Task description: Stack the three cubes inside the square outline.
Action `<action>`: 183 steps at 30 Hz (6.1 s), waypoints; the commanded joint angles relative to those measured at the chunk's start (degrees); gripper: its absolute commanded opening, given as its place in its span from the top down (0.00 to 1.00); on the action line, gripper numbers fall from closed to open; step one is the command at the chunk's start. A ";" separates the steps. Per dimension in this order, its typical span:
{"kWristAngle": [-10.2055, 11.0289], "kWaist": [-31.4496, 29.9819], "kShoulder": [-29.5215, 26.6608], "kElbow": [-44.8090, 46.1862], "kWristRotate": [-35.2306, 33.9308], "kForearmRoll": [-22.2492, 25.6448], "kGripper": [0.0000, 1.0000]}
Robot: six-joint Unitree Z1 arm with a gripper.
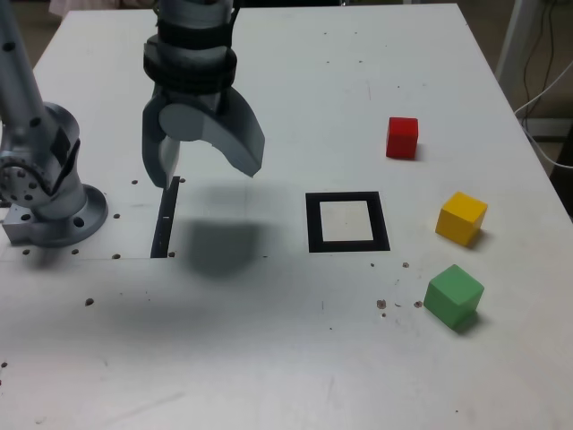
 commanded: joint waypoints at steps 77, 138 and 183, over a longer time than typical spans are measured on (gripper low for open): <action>6.52 18.45 35.86 -52.81 14.93 8.87 0.01; 10.44 14.58 49.12 -71.78 16.81 21.42 0.72; 3.93 0.09 27.40 -31.06 -0.28 1.24 0.72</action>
